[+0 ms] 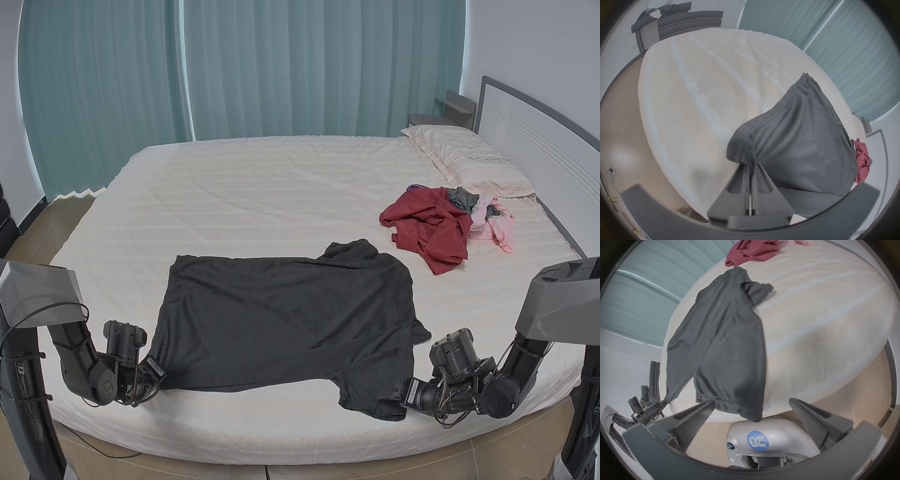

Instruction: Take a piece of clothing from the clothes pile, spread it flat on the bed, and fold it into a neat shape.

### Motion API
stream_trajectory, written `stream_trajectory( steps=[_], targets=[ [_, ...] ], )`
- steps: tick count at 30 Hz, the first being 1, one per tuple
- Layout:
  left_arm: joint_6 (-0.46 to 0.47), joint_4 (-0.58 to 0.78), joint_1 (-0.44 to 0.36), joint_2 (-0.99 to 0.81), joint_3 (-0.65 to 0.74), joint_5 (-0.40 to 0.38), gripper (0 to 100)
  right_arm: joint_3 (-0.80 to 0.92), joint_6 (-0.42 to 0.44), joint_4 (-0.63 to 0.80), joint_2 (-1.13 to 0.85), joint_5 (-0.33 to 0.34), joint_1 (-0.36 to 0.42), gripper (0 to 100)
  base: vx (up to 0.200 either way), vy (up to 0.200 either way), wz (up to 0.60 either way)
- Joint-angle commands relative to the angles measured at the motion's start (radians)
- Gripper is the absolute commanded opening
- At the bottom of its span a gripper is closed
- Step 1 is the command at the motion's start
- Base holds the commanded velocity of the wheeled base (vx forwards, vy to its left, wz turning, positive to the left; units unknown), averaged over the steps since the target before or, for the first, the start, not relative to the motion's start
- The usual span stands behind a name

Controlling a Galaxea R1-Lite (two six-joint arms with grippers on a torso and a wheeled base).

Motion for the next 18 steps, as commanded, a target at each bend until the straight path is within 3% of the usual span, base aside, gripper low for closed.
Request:
stream_trajectory(
  steps=[1,10,11,18],
  targets=[
    [0.0,-0.007,0.0,0.003,0.009,0.001,0,-0.014,-0.019,-0.029,0.037,-0.006,0.016,100,0.0,0.0,0.0],
    [0.0,-0.009,0.0,0.005,0.007,-0.001,0,-0.02,-0.04,-0.024,0.05,-0.008,0.029,100,0.0,0.0,0.0],
    [0.0,-0.007,0.002,0.003,0.009,-0.001,0,-0.02,-0.042,-0.023,0.05,-0.008,0.031,0,0.0,0.0,0.0],
    [0.003,-0.007,0.002,0.003,0.012,-0.002,0,-0.01,-0.052,-0.023,0.043,-0.017,0.026,0,0.0,0.0,0.0]
  ],
)
